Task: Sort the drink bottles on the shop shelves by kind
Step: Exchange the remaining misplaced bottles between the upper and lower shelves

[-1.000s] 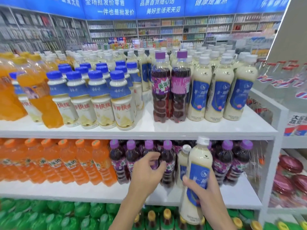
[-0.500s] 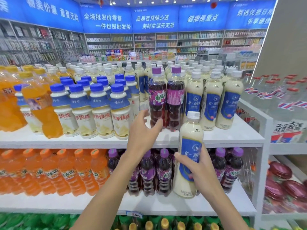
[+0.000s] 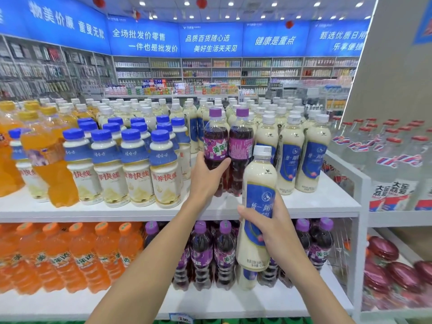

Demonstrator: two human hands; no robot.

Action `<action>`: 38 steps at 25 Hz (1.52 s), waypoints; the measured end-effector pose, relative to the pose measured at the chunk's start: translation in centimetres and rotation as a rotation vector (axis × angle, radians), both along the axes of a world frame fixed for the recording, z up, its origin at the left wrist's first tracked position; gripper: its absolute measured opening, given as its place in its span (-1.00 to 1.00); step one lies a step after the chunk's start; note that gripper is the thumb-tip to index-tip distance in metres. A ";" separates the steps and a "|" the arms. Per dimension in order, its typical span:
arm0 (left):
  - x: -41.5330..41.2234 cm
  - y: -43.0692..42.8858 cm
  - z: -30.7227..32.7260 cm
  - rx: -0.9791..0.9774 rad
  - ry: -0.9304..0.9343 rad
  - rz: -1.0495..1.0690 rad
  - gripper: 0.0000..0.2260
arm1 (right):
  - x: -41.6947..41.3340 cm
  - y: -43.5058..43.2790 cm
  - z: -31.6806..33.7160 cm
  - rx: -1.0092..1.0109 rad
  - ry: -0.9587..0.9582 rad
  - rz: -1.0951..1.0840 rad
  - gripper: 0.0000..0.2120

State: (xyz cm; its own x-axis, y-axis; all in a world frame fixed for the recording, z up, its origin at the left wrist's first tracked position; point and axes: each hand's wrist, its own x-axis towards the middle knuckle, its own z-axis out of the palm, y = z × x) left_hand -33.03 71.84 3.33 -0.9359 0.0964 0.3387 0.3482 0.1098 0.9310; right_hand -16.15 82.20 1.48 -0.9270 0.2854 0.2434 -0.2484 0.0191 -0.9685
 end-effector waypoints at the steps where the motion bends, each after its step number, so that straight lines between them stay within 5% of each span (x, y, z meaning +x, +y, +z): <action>1: -0.1 0.1 -0.1 0.025 -0.006 -0.016 -0.63 | -0.1 0.0 0.0 0.003 -0.002 -0.005 -0.71; 16: 4.4 -5.6 -2.5 0.230 0.123 -0.075 -0.58 | -4.3 -1.7 0.5 0.017 0.083 -0.064 -0.63; 26: 6.0 -9.0 -1.5 0.261 0.132 -0.055 -0.71 | -11.5 -4.3 2.2 0.120 0.146 -0.286 -0.62; 33: 6.2 -10.2 -1.7 0.298 0.149 -0.048 -0.67 | -13.1 -5.5 0.4 0.184 0.198 -0.358 -0.64; 38: 6.5 -10.6 -1.8 0.304 0.149 -0.061 -0.52 | -13.5 -5.8 -0.4 0.260 0.142 -0.376 -0.46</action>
